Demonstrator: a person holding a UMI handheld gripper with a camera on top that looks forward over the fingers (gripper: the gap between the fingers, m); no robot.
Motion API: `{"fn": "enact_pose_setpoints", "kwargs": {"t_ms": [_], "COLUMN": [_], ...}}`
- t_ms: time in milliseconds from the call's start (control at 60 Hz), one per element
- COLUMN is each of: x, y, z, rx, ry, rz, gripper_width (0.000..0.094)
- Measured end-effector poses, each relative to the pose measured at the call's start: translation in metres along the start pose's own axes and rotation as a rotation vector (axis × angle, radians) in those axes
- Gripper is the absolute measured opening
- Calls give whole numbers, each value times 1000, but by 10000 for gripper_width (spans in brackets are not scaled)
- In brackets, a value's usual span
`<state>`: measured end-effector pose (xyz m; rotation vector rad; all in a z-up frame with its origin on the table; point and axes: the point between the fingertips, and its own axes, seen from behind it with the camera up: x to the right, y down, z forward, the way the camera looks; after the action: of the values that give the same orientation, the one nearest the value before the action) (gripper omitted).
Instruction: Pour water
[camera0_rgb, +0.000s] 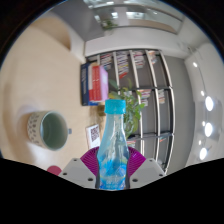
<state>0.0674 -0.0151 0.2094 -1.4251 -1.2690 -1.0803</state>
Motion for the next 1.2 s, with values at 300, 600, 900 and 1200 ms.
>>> {"fn": "enact_pose_setpoints", "kwargs": {"t_ms": [300,600,900,1200], "x": [61,5,-80,-87], "y": [23,110,136,131], "z": [-23,22,31,29], "rx": [100,-19,-76,-96], "ry": [82,60,-10,-20], "rz": [871,1421,1474,1475], "gripper_width": [334,333,349,544]}}
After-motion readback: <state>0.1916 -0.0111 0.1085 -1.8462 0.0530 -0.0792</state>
